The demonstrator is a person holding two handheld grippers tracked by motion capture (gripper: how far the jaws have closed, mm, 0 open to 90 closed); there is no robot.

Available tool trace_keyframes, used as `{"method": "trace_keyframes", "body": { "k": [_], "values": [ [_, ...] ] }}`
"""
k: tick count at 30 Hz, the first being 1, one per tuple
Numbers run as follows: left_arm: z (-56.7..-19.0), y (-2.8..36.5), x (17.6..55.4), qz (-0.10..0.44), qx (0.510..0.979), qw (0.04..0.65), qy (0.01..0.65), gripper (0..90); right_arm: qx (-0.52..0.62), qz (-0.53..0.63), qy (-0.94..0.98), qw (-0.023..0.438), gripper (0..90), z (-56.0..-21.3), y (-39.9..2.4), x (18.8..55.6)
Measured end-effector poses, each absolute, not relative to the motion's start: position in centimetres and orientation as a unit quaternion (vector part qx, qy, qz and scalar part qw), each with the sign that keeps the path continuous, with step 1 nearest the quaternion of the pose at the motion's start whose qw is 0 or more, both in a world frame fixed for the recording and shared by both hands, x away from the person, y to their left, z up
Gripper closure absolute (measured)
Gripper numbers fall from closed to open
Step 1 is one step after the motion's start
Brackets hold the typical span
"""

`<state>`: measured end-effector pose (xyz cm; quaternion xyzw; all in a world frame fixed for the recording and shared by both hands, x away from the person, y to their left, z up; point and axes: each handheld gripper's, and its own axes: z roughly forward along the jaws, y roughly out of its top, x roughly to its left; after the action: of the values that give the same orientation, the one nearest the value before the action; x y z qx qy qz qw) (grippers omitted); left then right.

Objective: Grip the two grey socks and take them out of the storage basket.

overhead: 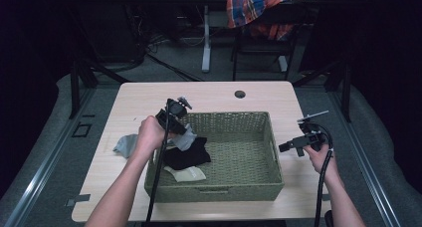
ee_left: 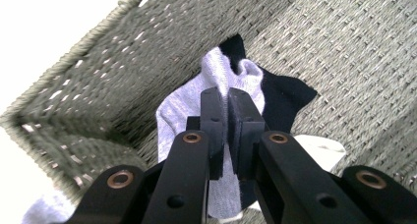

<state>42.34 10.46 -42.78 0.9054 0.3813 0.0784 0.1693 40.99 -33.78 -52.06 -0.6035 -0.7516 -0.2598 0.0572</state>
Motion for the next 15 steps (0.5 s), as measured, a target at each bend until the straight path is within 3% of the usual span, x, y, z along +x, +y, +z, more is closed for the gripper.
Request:
{"method": "trace_keyframes", "body": {
  "k": [15],
  "values": [
    [-38.6, 11.6, 42.4, 0.101, 0.900, 0.185, 0.381, 86.6, -0.603, -0.256, -0.754, 0.058, 3.4, -52.1, -33.7, 41.0]
  ]
}}
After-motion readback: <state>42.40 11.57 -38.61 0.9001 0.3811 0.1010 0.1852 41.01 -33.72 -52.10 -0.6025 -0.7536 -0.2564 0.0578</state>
